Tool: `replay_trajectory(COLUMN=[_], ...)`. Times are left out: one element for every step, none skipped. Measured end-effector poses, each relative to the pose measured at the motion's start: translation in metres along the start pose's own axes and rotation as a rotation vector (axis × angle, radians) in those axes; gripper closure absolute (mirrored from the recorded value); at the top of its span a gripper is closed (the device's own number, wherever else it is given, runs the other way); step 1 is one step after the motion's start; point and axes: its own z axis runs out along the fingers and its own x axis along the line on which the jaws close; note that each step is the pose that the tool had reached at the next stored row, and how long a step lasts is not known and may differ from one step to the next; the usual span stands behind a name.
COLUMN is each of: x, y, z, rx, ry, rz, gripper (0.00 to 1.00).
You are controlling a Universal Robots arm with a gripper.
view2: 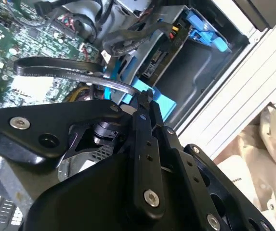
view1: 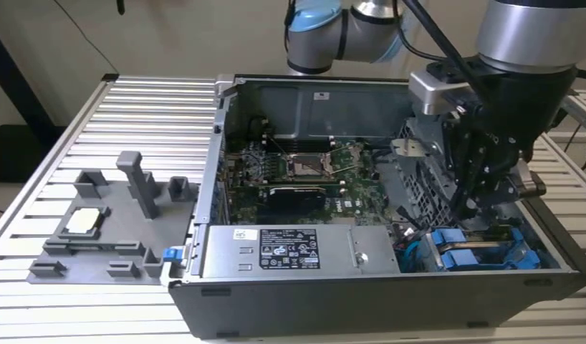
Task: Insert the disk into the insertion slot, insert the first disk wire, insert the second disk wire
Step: 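Insert the second disk wire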
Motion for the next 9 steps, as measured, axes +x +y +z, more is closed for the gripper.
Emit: replay_trajectory(x=[0.0001, 0.0004, 0.0011, 0.0028, 0.0052, 0.0079, 0.0107, 0.0134, 0.0163], y=[0.0000, 0.0000, 0.0000, 0.0000, -0.0002, -0.0003, -0.0006, -0.0009, -0.0011], z=[-0.0001, 0.0000, 0.0001, 0.0003, 0.0008, 0.0011, 0.0015, 0.0020, 0.0024], rx=[0.0014, 0.0025, 0.0035, 0.0040, 0.0036, 0.0023, 0.0007, -0.0009, -0.0026], ry=[-0.0178, -0.0362, -0.0529, -0.0634, -0.0672, -0.0688, -0.0701, -0.0712, -0.0721], rz=[0.002, 0.004, 0.006, 0.007, 0.008, 0.008, 0.008, 0.008, 0.007], gripper=[0.84, 0.84, 0.84, 0.84, 0.84, 0.84, 0.84, 0.84, 0.84])
